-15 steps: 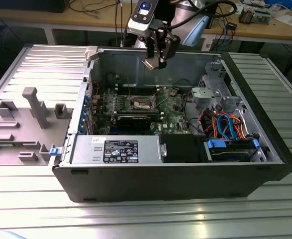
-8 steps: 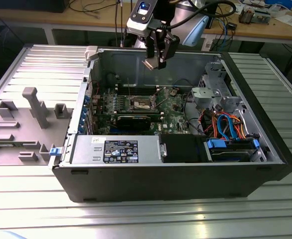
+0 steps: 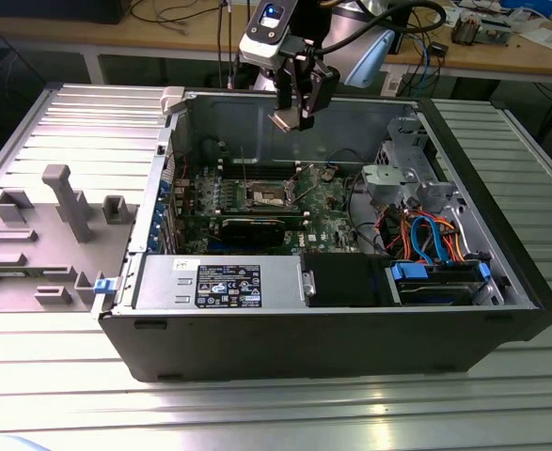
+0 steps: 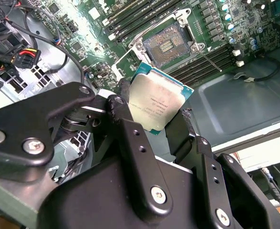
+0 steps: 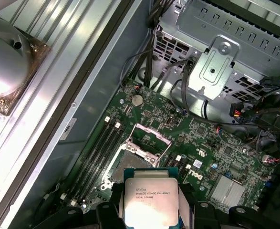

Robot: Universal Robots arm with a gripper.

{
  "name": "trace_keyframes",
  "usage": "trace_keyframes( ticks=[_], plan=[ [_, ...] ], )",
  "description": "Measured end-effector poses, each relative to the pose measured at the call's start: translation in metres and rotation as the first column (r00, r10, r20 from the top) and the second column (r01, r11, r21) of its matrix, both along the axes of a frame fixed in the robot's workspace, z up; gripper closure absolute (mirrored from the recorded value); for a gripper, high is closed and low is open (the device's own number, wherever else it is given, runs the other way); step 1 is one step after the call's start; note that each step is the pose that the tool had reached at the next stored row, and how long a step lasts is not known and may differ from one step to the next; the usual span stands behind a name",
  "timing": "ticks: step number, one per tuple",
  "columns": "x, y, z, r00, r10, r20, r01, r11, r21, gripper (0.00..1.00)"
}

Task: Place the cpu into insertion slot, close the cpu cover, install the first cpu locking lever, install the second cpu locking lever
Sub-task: 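Place the cpu into insertion slot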

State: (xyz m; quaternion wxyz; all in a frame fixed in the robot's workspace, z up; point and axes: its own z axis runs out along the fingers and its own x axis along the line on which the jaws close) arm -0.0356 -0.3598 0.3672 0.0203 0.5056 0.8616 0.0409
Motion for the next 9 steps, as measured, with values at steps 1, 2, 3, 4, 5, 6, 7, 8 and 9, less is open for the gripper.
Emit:
trace_keyframes(
  ticks=[1,2,3,4,5,6,7,8,9],
  plan=[
    [0.0,0.0,0.0,1.0,0.0,0.0,0.0,1.0,0.0,0.46],
    [0.0,0.0,0.0,1.0,-0.001,0.0,0.001,1.0,0.0,0.46],
    [0.0,0.0,0.0,1.0,-0.001,0.0,0.001,1.0,0.0,0.46],
    [0.0,0.0,0.0,1.0,-0.003,0.0,0.003,1.0,0.0,0.46],
    [0.0,0.0,0.0,1.0,-0.004,0.0,0.004,1.0,0.0,0.46],
    [0.0,0.0,0.0,1.0,-0.007,0.0,0.007,1.0,-0.0001,0.46],
    [0.0,0.0,0.0,1.0,-0.01,0.0,0.01,1.0,-0.0001,0.46],
    [0.0,0.0,0.0,0.9999,-0.013,0.0,0.013,0.9999,0.0,0.46],
    [0.0,0.0,0.0,0.9998,-0.018,0.0,0.018,0.9998,0.0,0.46]
  ],
)
